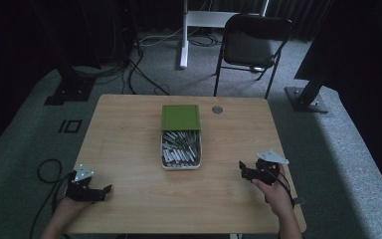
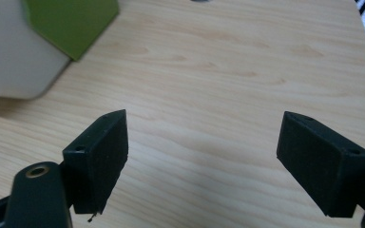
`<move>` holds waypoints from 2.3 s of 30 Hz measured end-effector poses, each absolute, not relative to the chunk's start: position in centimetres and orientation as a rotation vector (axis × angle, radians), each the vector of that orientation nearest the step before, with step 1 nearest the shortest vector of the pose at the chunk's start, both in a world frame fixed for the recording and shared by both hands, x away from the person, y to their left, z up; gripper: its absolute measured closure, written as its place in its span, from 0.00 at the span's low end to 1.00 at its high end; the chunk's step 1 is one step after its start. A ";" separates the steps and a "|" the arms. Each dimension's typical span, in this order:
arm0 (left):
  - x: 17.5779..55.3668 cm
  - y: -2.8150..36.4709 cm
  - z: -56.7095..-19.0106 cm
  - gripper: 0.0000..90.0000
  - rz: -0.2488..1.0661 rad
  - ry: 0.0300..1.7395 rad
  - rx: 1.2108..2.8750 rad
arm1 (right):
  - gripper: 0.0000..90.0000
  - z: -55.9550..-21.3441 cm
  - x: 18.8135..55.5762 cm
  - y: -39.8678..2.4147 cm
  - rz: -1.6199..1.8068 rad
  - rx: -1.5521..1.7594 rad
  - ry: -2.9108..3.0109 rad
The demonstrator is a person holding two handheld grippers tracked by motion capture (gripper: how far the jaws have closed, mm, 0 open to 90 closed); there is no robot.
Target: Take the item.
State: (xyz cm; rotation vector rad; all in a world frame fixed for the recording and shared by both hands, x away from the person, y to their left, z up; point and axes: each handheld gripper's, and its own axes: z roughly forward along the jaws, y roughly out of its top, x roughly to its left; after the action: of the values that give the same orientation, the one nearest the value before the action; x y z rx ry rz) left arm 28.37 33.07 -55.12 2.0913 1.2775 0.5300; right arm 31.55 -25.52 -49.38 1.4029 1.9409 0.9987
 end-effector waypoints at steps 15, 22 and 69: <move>28.4 33.1 -55.1 0.02 0.529 1.279 2.090 | 0.20 -47.5 32.7 -21.7 1.083 1.300 1.997; 28.4 33.1 -55.1 0.02 0.529 1.279 2.090 | 0.22 -46.3 33.0 -19.9 1.123 1.247 2.020; 28.4 33.1 -55.1 0.02 0.529 1.279 2.089 | 0.83 -48.3 34.8 -8.3 1.132 0.992 2.251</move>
State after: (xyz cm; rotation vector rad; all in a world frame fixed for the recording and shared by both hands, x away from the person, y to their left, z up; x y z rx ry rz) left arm 28.37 33.06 -55.13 2.0894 1.2793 0.5293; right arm 34.77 -8.28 -48.33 0.9922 2.2506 1.1324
